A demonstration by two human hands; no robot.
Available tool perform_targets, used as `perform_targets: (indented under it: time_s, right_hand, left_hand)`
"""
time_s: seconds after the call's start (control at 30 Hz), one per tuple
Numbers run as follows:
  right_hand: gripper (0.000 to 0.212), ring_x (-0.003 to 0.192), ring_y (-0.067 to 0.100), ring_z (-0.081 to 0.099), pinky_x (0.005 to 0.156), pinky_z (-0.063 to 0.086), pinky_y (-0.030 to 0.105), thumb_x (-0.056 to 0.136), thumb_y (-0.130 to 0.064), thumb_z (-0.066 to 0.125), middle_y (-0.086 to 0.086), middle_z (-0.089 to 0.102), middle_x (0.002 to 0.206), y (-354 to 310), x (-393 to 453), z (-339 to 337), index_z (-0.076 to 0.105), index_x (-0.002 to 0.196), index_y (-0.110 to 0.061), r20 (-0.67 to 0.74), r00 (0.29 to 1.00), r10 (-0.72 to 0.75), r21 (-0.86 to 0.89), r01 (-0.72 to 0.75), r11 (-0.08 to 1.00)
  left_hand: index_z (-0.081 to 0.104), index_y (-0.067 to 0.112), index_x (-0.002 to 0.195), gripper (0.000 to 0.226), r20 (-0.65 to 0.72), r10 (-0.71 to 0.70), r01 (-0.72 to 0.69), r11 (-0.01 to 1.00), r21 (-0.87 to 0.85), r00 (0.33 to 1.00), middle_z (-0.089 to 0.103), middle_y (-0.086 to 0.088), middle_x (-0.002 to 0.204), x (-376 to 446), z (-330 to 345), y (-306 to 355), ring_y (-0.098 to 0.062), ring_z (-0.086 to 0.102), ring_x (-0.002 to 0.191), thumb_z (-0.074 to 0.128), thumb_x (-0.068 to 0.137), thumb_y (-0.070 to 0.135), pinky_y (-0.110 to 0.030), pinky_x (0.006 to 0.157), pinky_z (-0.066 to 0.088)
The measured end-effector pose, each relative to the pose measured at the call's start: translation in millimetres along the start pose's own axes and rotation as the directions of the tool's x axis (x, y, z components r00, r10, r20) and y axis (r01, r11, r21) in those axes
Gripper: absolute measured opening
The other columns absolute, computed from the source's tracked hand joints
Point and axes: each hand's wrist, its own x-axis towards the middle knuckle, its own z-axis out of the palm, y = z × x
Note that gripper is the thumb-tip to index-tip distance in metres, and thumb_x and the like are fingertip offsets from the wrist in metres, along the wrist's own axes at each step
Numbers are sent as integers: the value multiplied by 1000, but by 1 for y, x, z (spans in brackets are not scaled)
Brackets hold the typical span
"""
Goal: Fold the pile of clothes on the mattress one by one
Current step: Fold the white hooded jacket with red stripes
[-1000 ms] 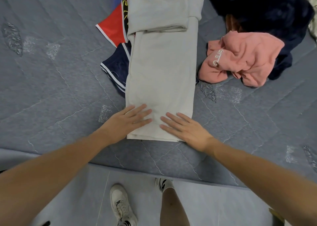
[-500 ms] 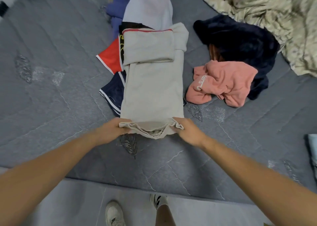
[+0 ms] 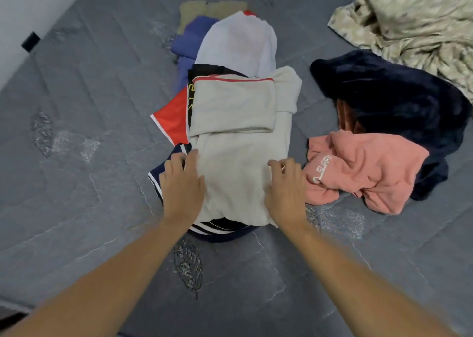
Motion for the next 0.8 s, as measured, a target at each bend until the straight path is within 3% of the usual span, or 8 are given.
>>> perform_targets:
  time_s: [0.07,0.13,0.2,0.27,0.33,0.47,0.57,0.8]
  right_hand:
    - [60,94,30,50,75,37,40,63,5,72,7,51,112,-9,-12,-1,63,119,-12,-90,979,-184,39,188,981]
    - [61,120,31,54,97,43,40,77,-5,70,9,53,135,-14,-28,0,58,137,-11,-25,916,-401,210,397,894]
    - [79,154,26,27,126,22,41,89,-31,65,7,29,166,-7,-36,9,34,160,-15,207,833,-514,285,451,846]
    - [101,161,24,0,130,10,48,85,-47,66,4,2,175,14,-27,25,13,166,-19,342,810,-477,218,425,879]
    - [113,161,26,-7,127,15,56,80,-57,67,4,-8,174,31,-14,36,5,167,-20,419,807,-416,144,394,908]
    - [133,158,44,-9,125,12,64,70,-51,78,19,-12,172,29,-14,45,-8,166,-18,478,756,-448,2,509,861]
    - [140,158,44,-6,122,17,66,64,-40,86,13,-11,173,27,-19,45,-6,166,-18,448,771,-452,-12,511,859]
    - [116,159,32,15,128,18,53,73,-18,66,-2,17,173,22,-7,17,-1,165,-39,464,708,-532,155,526,836]
  left_hand:
    - [47,15,148,56,-70,286,-287,958,-4,956,49,-9,145,-22,0,7,-31,49,130,65,95,18,-46,105,42]
    - [39,16,157,64,76,470,-464,882,-84,879,33,-4,165,-46,6,7,-27,34,151,61,98,27,-45,121,30]
    - [24,22,164,82,249,452,-446,891,-83,857,11,1,174,-55,21,0,-23,13,160,62,94,37,-49,127,22]
    - [12,28,166,97,335,401,-417,909,-28,853,-2,2,174,-44,33,-5,-22,1,161,65,85,36,-50,128,19]
    - [6,31,166,106,390,414,-446,895,-9,822,-8,2,174,-27,42,-7,-22,-5,161,67,79,32,-48,129,16]
    - [8,26,166,113,391,469,-485,872,-62,792,-4,0,174,-9,50,-15,-22,-4,161,70,73,36,-46,129,13]
    - [5,21,166,115,390,506,-524,849,-68,769,-6,-1,174,-5,45,-23,-21,-4,161,73,76,39,-46,129,16]
    - [5,20,166,121,382,522,-504,849,-155,763,2,0,174,2,30,-44,-16,1,160,71,67,1,-39,129,19]
